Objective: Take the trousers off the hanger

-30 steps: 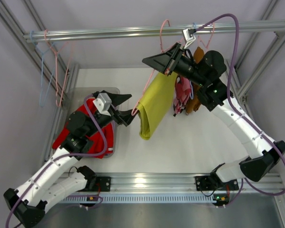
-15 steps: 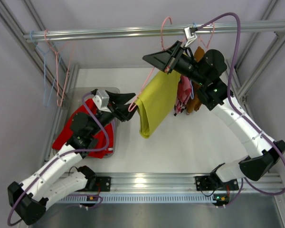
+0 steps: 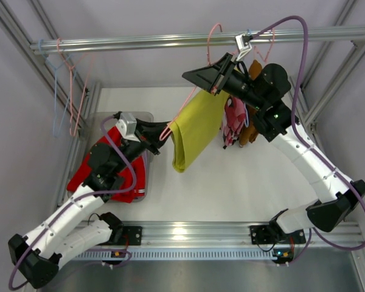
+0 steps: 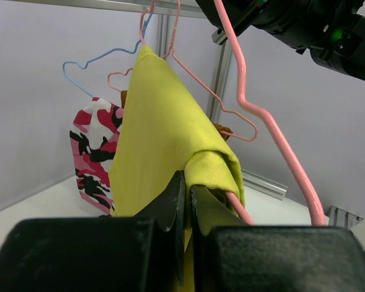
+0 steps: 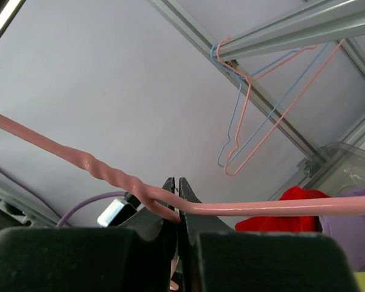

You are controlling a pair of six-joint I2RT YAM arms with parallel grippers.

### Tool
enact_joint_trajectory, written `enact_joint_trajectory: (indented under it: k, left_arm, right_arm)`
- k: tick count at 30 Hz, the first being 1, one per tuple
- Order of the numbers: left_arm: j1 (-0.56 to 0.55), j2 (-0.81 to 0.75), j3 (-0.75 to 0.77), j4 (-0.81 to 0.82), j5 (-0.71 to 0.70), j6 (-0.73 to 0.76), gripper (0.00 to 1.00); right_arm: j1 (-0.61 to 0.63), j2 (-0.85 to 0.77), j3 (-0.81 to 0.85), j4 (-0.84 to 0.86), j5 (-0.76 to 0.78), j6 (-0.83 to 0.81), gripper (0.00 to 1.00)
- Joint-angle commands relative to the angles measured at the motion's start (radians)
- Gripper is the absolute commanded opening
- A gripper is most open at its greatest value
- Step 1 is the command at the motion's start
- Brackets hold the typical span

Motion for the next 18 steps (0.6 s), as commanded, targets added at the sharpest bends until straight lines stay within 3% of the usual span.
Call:
enact_joint_trajectory:
  k: [1,10,18]
  left_arm:
    - [0.005,-0.053,0.084,-0.001,-0.063,0.053,0.0]
    - [0.005,-0.12,0.184,-0.167,-0.095,0.2,0.0]
    - [0.03,-0.108,0.305,-0.175,-0.098,0.208,0.0]
  right_arm:
    - [0.004,-0.084,0.023,0.102,-0.077,-0.092,0.0]
    - [-0.015,-0.153,-0.219,0.077,-0.163,-0.202,0.0]
    - [0.036,-0.124,-0.265,0.143,-0.166,-0.194,0.0]
